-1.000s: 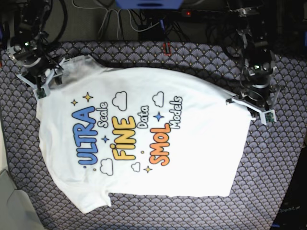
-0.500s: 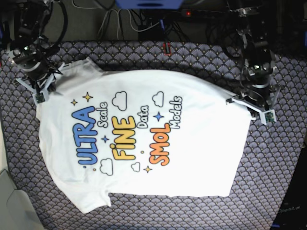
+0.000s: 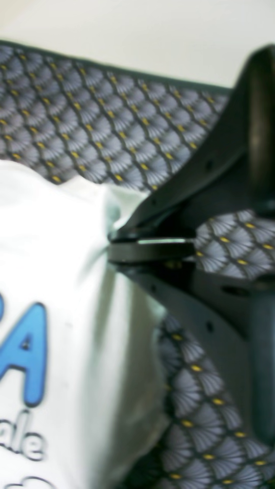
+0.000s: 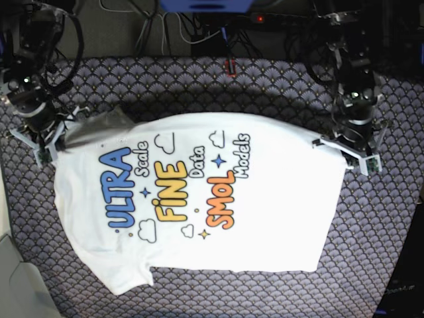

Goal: Fold the T-shirt properly
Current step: 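Carry the held shoulders with both grippers across toward the hem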

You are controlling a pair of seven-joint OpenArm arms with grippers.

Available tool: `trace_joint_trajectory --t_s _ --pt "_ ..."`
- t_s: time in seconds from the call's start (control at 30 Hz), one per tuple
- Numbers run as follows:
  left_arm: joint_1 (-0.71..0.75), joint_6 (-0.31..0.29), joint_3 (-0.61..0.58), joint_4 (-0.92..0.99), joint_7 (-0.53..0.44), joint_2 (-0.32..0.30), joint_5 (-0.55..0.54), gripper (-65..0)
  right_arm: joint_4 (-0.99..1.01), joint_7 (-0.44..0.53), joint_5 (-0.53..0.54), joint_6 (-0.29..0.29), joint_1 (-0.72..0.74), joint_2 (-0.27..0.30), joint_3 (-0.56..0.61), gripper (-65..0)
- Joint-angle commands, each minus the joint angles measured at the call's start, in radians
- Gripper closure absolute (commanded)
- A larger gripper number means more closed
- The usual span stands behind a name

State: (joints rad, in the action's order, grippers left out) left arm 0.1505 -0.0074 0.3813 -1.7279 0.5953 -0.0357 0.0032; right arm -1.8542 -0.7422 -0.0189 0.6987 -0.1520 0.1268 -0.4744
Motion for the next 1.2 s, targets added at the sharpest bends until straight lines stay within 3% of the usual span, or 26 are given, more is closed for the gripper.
trace_joint_trajectory --t_s 0.0,0.3,0.87,1.17 --pt "-0.021 0.002 0.0 -0.019 -0.022 -0.005 0.002 -0.5 -0.022 0.022 0.012 -0.001 0.015 0.014 -0.002 0.0" --pt "-0.157 0.001 0.0 0.032 -0.021 -0.014 0.004 -0.5 0.023 0.01 0.012 -0.001 0.11 0.041 0.021 0.0" --pt "-0.394 -0.001 -0.002 0.346 -0.028 -0.051 0.005 -0.5 0.425 -0.007 0.01 -0.001 0.415 0.167 0.219 0.0" --pt "-0.478 -0.001 0.0 0.446 -0.03 -0.077 0.004 -0.5 0.614 0.082 -0.011 -0.001 0.524 0.188 0.303 0.0"
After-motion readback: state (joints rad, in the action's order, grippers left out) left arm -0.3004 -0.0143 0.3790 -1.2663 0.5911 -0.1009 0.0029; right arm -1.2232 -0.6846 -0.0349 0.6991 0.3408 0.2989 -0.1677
